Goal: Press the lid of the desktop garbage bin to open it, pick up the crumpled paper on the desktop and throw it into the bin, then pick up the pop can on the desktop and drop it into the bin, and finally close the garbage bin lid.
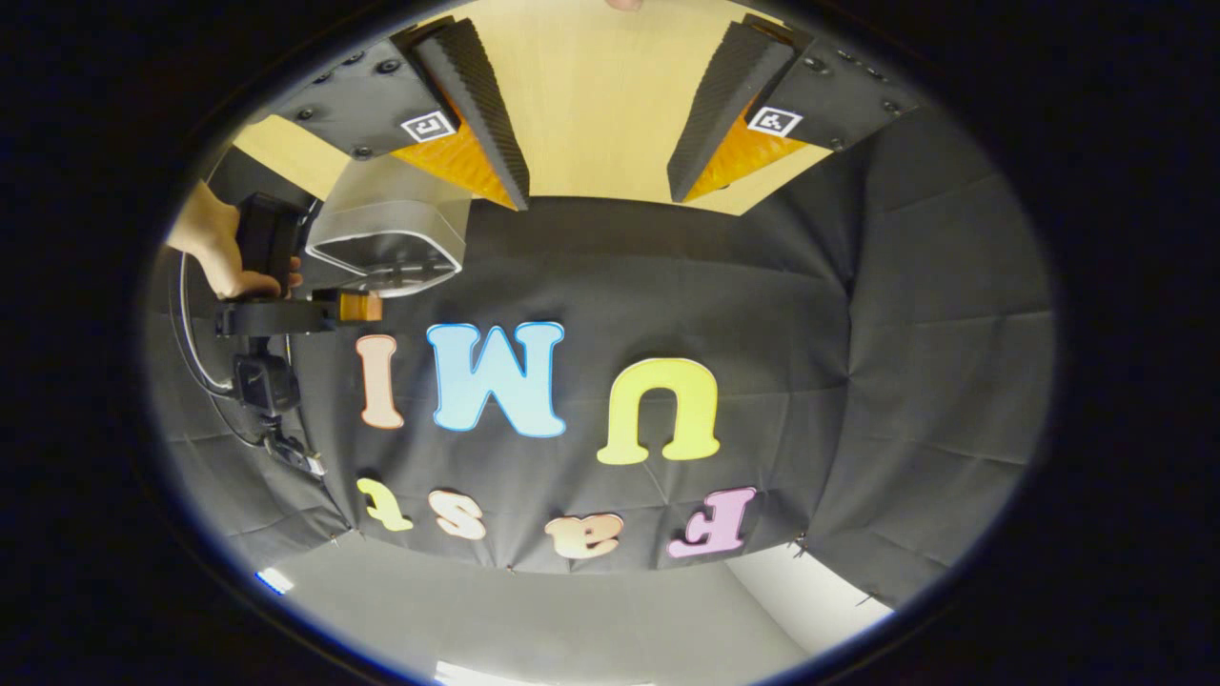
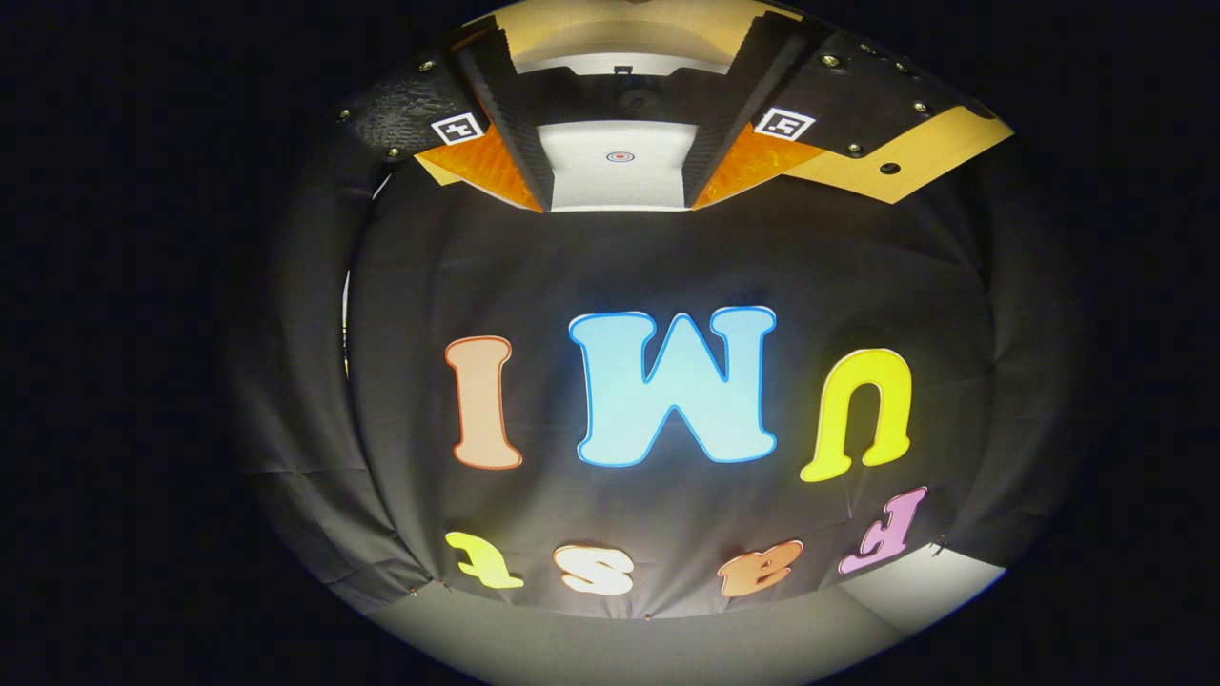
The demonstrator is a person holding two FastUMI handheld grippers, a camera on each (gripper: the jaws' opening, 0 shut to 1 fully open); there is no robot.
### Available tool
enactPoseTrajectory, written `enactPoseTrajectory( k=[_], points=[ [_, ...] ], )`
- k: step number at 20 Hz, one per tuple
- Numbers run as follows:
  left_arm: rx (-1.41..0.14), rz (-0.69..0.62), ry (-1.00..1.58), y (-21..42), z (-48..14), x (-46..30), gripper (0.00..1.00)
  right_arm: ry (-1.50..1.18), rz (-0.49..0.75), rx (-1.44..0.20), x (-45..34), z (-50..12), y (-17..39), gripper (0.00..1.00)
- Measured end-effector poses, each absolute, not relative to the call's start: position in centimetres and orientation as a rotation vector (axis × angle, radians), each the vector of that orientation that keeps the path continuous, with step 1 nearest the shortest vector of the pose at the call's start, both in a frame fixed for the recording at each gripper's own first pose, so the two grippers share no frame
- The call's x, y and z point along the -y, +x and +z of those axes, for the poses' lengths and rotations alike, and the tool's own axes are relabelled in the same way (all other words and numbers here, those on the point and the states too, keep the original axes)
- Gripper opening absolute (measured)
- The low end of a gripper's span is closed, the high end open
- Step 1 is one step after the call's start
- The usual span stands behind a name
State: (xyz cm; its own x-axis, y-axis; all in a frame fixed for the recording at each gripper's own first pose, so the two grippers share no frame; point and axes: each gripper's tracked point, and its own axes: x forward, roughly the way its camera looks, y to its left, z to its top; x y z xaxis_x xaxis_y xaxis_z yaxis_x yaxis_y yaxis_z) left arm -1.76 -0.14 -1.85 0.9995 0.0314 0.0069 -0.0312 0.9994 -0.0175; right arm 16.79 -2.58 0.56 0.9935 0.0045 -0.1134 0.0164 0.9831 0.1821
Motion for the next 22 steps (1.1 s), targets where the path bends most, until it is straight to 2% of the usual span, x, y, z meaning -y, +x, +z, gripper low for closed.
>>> enactPoseTrajectory(
  k=[3,4,5,13,15,22],
  points=[
    [0.001,0.031,-0.014,-1.7,-2.2,0.3,1.0,0.168,-0.009,-0.123,2.3,-0.7,16.9,0.88],
    [0.001,0.03,-0.014,-1.8,-2.2,0.3,0.95,0.164,-0.009,-0.12,2.2,-1.0,16.8,0.88],
    [0.001,0.03,-0.012,-1.8,-2.2,0.4,1.0,0.16,-0.011,-0.115,2.2,-1.2,16.9,0.88],
    [-0.015,0.028,-0.006,-1.6,-2.8,0.9,1.0,0.171,0.003,-0.115,1.6,-4.5,17.0,0.88],
    [-0.013,0.026,0.001,-1.6,-2.8,1.1,1.0,0.155,-0.001,-0.104,1.5,-4.8,17.1,0.93],
    [-0.024,0.013,0.0,-1.0,-3.3,2.0,1.0,0.157,-0.016,-0.06,1.4,-5.0,17.1,0.94]
  ],
)
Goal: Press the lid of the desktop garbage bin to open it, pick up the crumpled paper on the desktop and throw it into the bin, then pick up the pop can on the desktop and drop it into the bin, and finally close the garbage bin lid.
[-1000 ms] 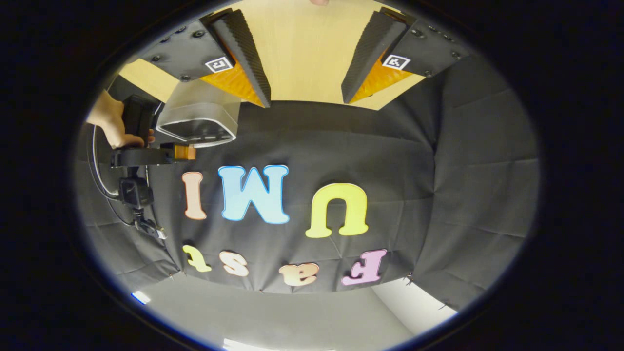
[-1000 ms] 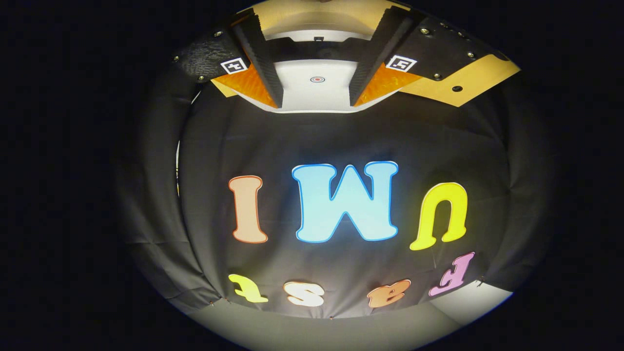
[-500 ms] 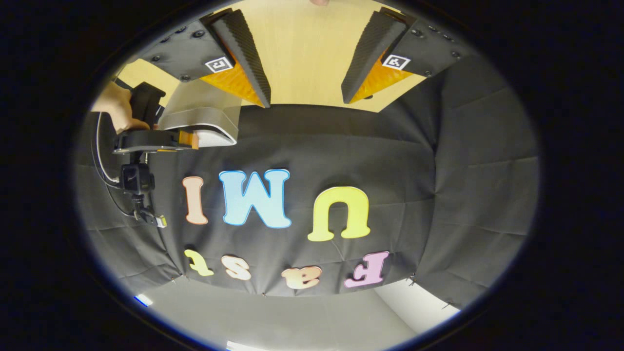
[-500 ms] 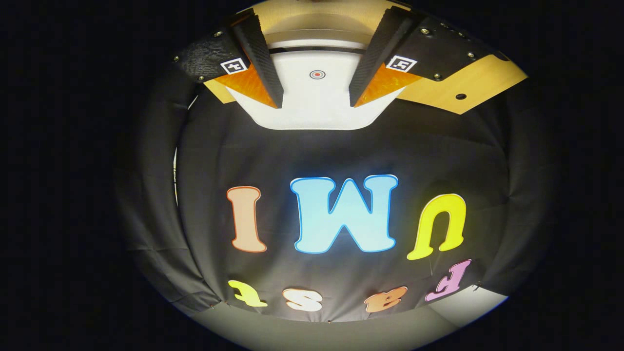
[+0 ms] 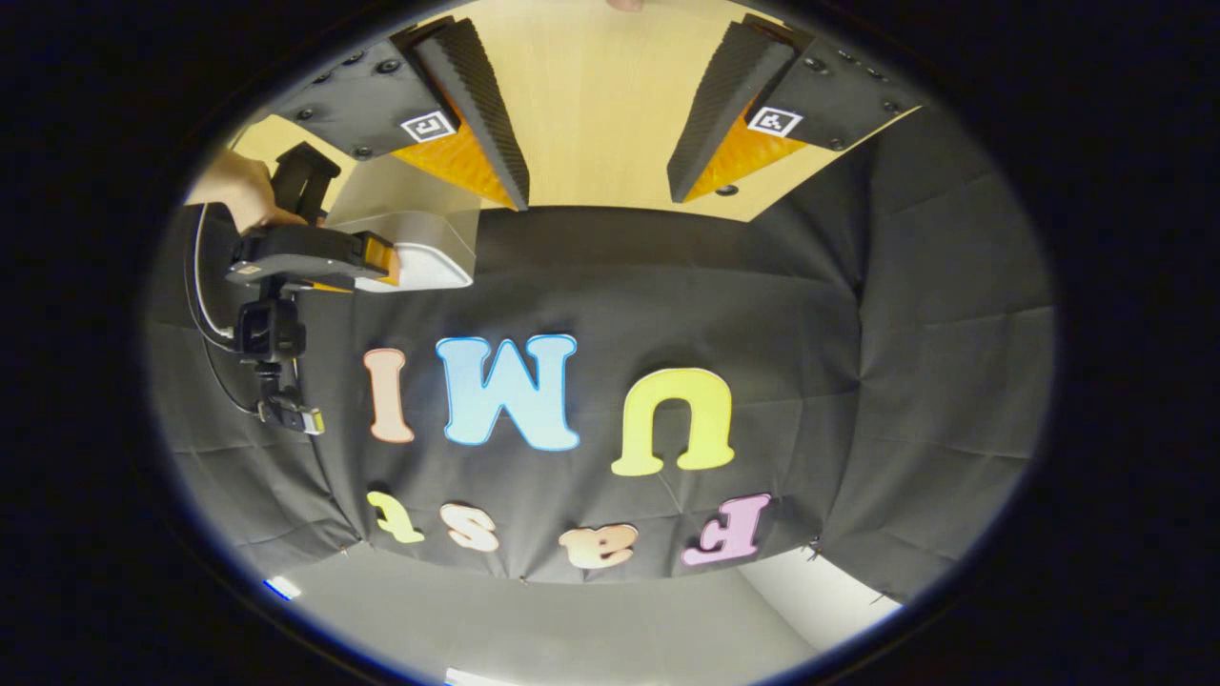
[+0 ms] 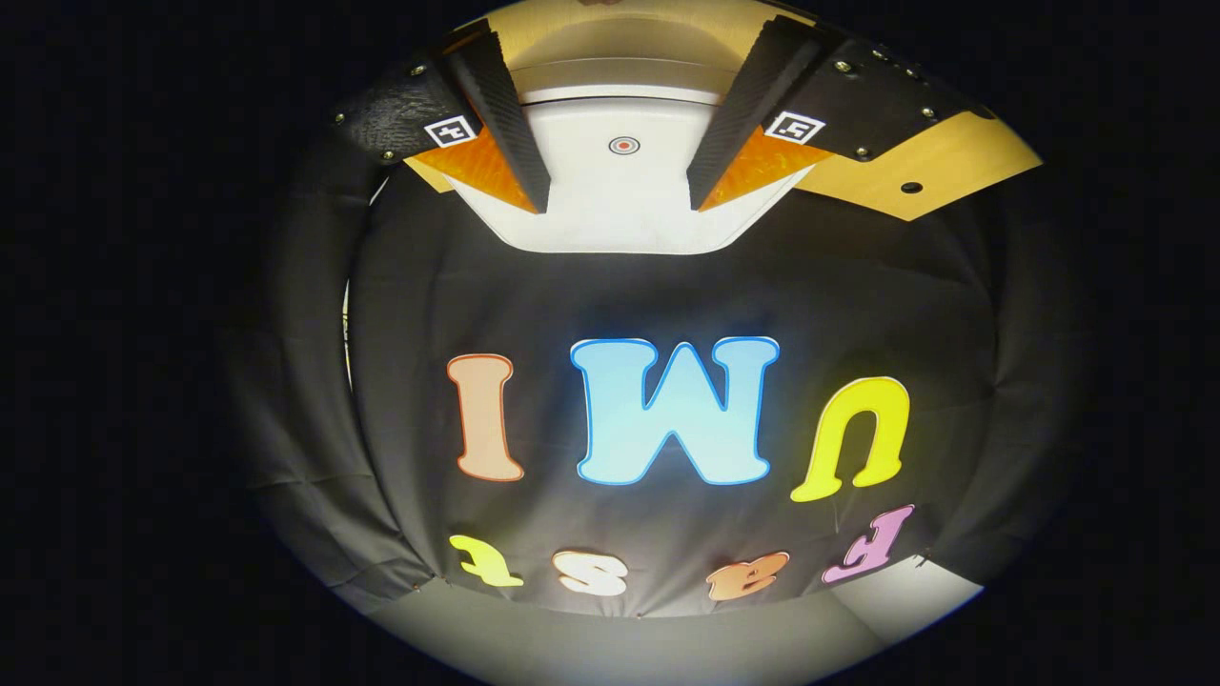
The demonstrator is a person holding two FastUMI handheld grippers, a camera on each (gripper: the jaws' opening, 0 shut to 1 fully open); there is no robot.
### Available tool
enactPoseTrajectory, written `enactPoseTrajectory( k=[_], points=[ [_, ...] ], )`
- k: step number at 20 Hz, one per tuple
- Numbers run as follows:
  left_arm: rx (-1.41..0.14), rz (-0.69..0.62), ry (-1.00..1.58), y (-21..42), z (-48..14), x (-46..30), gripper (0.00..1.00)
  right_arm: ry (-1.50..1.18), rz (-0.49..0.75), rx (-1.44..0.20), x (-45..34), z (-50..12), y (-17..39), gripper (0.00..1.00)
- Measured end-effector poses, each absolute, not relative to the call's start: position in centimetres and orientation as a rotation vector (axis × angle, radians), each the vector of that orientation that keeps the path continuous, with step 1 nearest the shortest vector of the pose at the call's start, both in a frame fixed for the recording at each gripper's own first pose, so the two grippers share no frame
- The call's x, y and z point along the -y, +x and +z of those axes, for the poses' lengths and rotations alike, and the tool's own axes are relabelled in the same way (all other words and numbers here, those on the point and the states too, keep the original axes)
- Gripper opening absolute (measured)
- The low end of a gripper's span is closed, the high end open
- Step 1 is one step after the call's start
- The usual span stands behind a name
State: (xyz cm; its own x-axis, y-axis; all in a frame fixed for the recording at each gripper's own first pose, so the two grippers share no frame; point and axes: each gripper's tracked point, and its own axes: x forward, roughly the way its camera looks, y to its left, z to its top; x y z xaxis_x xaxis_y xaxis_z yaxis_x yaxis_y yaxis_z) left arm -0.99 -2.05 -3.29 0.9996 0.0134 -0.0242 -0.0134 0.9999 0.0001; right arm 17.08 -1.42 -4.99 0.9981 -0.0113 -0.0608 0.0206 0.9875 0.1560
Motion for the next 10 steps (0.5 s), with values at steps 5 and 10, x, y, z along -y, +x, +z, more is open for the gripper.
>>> enactPoseTrajectory(
  k=[5,10],
  points=[
    [-0.023,0.02,-0.003,-0.6,-3.29,1.93,1.0,0.14,-0.011,-0.046,1.36,-5.33,16.95,0.95],
    [-0.031,0.031,0.001,-0.35,-3.65,1.62,1.0,0.163,-0.012,0.011,1.34,-5.58,16.82,0.96]
  ],
)
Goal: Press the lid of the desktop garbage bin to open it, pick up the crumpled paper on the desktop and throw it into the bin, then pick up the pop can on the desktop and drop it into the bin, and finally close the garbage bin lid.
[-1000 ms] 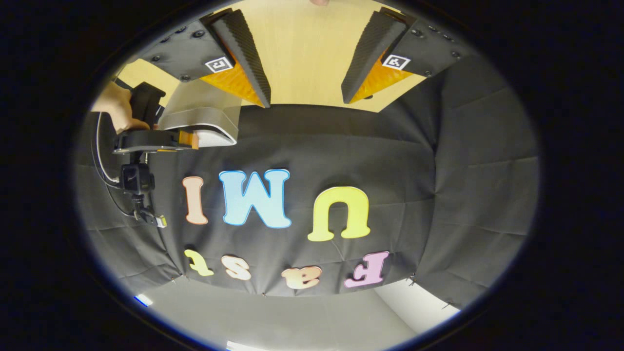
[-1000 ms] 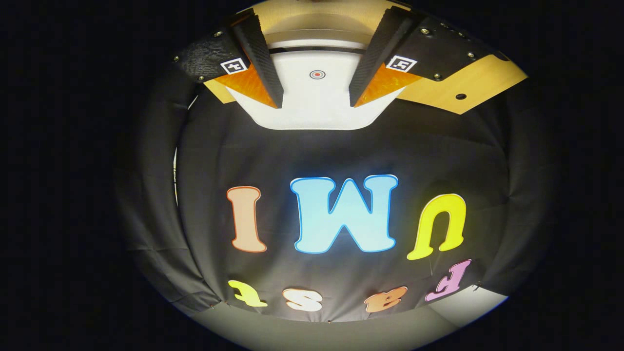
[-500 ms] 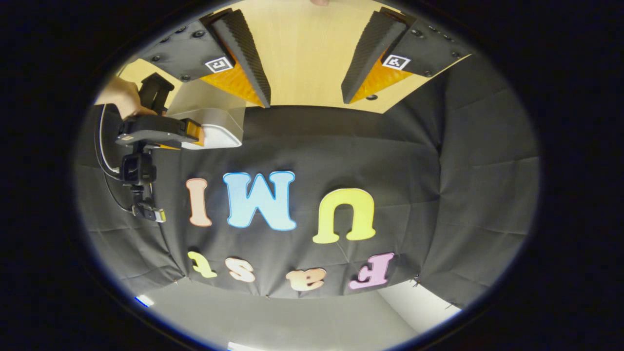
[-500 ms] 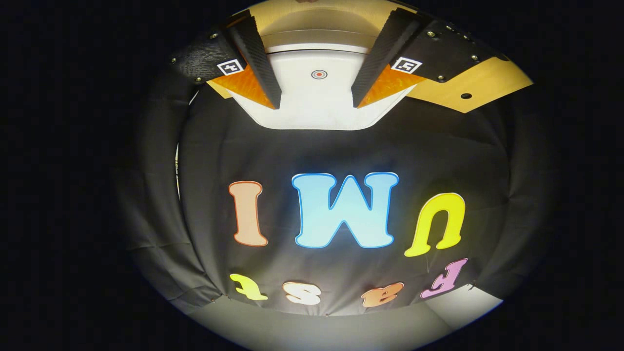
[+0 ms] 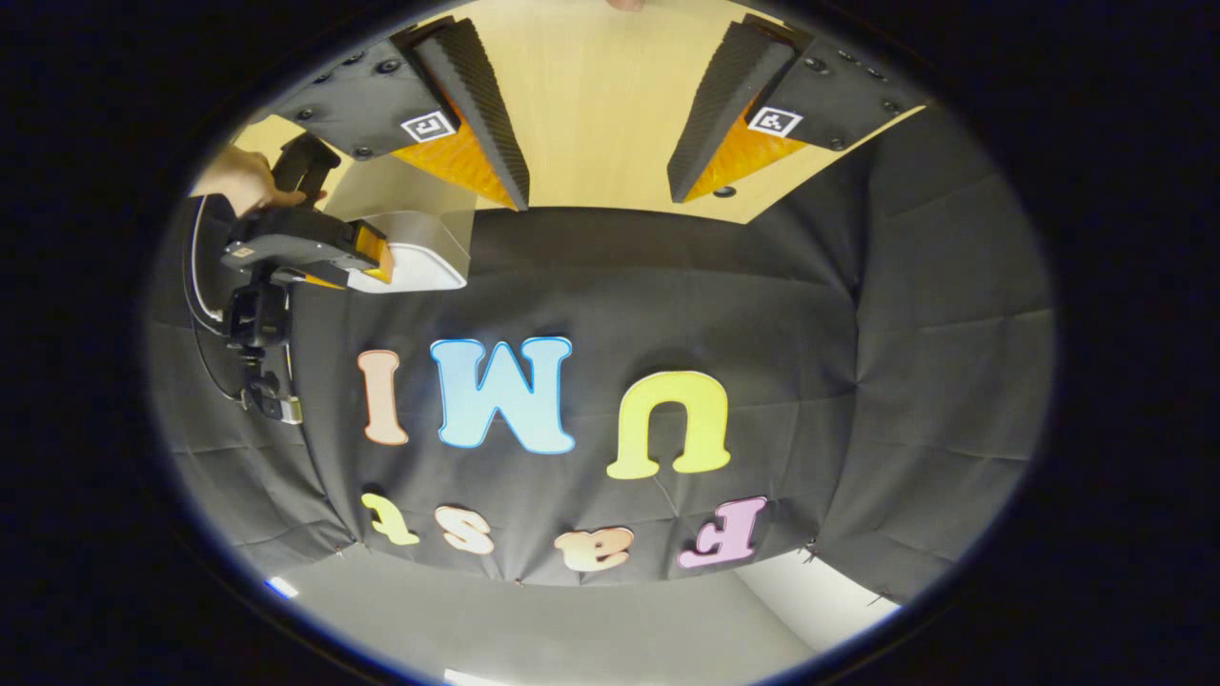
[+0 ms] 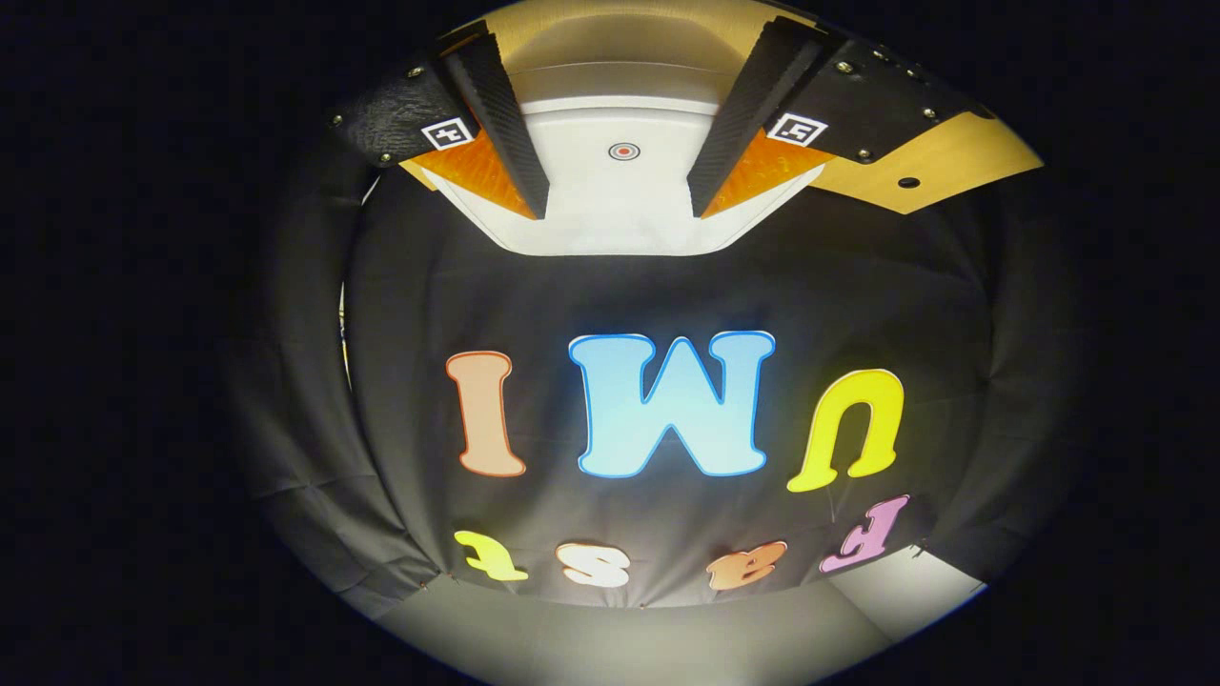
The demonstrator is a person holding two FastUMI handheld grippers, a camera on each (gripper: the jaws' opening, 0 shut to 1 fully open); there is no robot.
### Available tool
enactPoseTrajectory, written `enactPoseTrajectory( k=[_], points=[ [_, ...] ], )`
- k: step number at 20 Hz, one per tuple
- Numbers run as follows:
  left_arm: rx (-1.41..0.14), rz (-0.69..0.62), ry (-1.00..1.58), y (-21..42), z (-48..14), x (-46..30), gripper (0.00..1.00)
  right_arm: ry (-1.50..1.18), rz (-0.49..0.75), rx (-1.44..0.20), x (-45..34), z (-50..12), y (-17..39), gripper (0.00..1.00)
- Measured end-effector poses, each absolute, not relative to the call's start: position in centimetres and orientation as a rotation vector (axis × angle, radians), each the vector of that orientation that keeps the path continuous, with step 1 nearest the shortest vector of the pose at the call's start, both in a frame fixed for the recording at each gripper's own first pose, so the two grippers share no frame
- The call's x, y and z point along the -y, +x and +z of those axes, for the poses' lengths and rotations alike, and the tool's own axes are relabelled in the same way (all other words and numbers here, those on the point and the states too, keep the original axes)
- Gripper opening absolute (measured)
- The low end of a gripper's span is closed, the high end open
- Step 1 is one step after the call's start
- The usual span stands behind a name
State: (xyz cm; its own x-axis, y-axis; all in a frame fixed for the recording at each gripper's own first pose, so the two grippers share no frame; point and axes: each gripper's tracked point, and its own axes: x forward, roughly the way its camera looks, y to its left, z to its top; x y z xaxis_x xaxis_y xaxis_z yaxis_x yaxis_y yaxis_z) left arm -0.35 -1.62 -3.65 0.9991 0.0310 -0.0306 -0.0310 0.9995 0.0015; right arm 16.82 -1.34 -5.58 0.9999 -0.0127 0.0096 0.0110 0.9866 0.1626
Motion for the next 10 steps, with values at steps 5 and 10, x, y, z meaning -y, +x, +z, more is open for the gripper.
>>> enactPoseTrajectory(
  k=[5,10],
  points=[
    [-0.017,0.038,-0.002,-0.8,-3.2,1.6,1.0,0.172,-0.013,0.018,1.4,-5.6,16.9,0.96],
    [0.002,0.046,0.003,-1.7,-2.6,1.8,1.0,0.161,-0.047,0.032,1.6,-5.1,16.7,0.95]
  ],
)
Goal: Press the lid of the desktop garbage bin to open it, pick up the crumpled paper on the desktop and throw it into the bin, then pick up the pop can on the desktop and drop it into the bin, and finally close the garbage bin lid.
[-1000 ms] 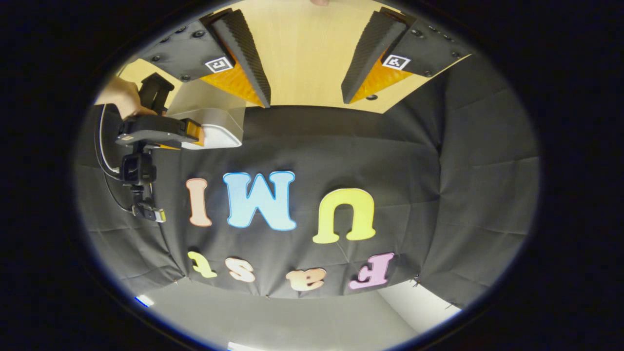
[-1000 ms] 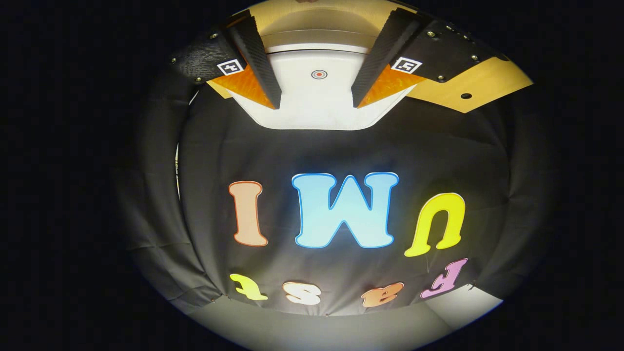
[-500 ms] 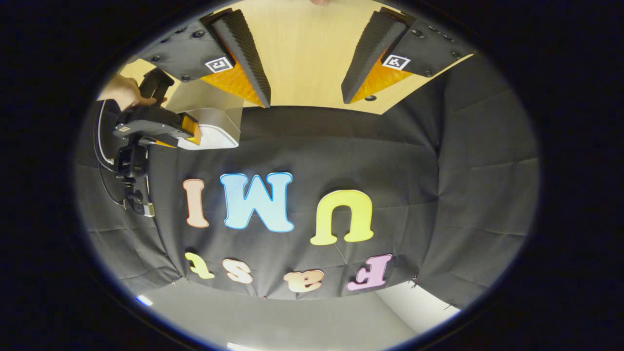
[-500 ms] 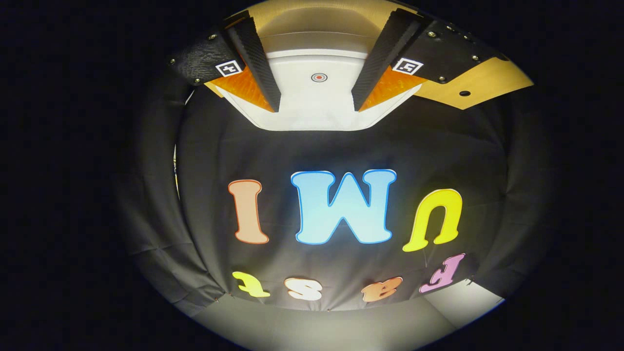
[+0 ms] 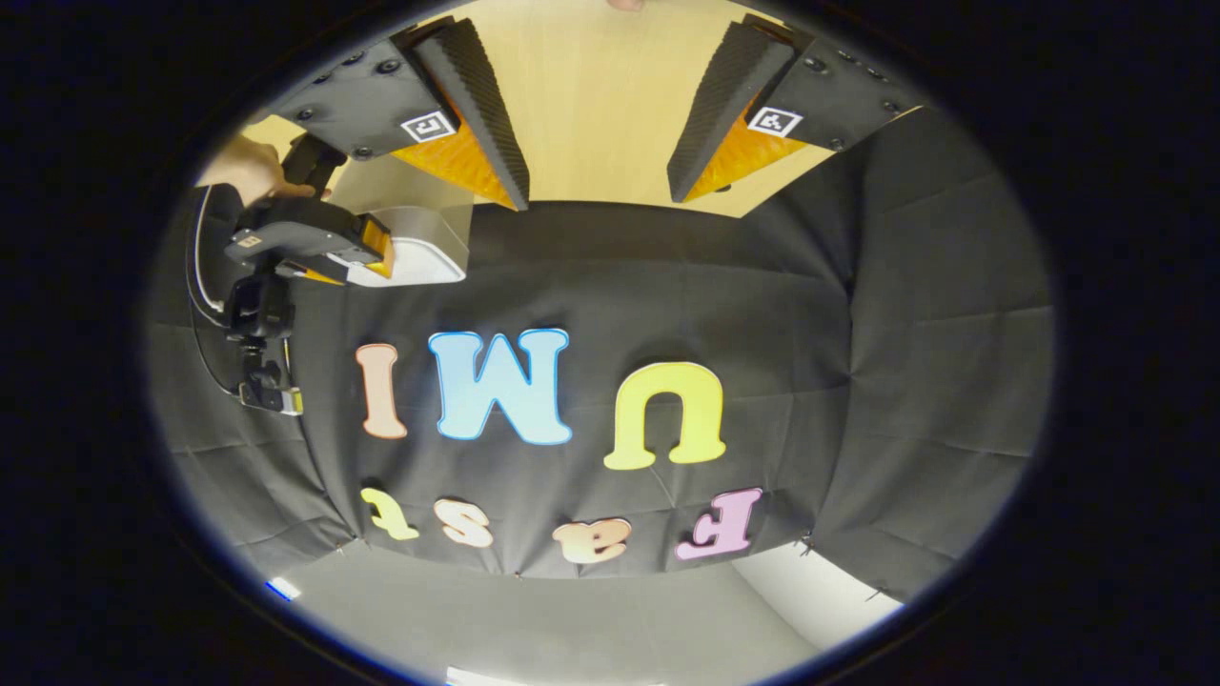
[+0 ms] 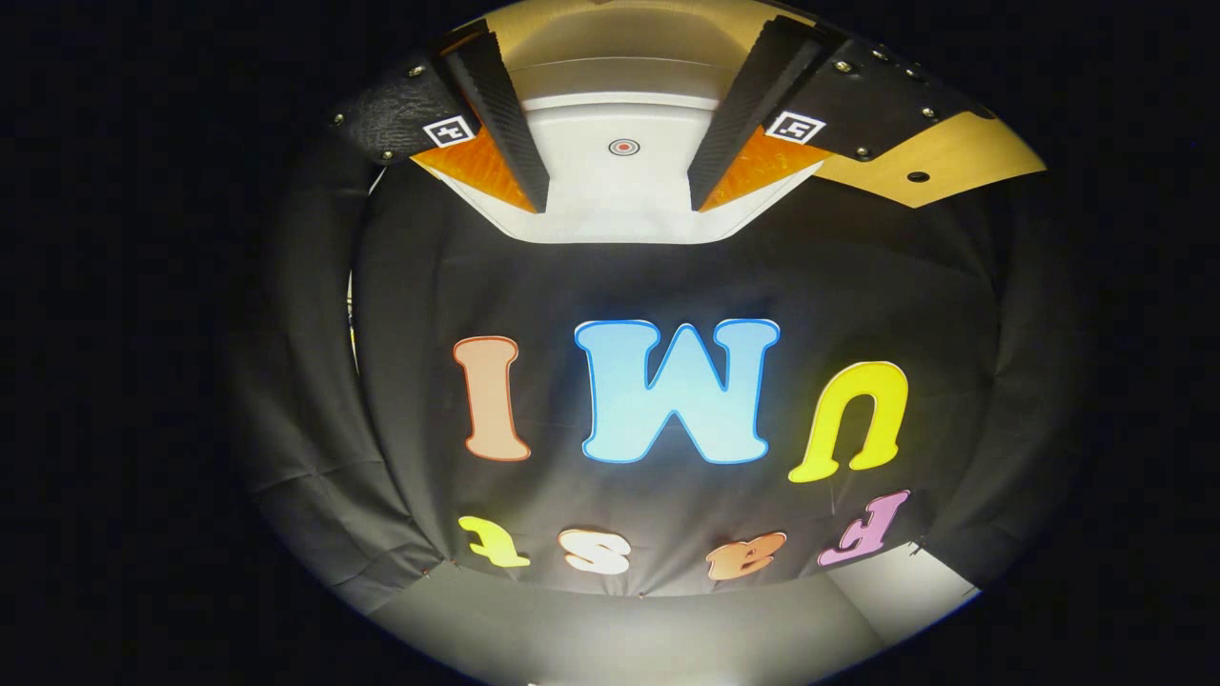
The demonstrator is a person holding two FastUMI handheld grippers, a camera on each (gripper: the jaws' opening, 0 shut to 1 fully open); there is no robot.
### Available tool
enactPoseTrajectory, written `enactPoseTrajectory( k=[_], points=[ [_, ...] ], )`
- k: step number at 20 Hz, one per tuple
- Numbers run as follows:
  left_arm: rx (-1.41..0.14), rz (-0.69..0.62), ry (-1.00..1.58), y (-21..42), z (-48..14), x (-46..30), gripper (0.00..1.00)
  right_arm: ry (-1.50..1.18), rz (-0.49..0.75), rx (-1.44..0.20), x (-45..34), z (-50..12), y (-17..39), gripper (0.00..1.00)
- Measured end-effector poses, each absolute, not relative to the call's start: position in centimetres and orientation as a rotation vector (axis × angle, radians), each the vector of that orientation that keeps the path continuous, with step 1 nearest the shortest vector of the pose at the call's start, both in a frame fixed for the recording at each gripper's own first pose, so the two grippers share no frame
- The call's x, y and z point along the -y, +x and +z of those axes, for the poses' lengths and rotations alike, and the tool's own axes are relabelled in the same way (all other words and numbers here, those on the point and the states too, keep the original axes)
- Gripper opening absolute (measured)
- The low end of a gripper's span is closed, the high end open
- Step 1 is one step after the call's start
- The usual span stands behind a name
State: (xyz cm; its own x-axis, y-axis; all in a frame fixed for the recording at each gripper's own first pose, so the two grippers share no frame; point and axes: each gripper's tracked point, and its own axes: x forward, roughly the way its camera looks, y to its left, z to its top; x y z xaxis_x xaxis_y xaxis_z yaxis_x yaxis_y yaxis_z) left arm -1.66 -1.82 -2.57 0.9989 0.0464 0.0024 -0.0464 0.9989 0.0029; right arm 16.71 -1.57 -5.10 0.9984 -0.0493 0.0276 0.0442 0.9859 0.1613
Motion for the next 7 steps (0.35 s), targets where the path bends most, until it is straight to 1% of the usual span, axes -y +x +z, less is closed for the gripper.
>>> enactPoseTrajectory(
  k=[3,7],
  points=[
    [0.011,0.058,0.016,-2.4,-2.3,1.9,1.0,0.174,-0.038,-0.017,1.5,-5.1,16.5,0.95],
    [0.017,0.068,0.021,-3.1,-2.1,2.6,1.0,0.163,-0.015,-0.065,1.8,-5.1,14.8,0.95]
  ],
)
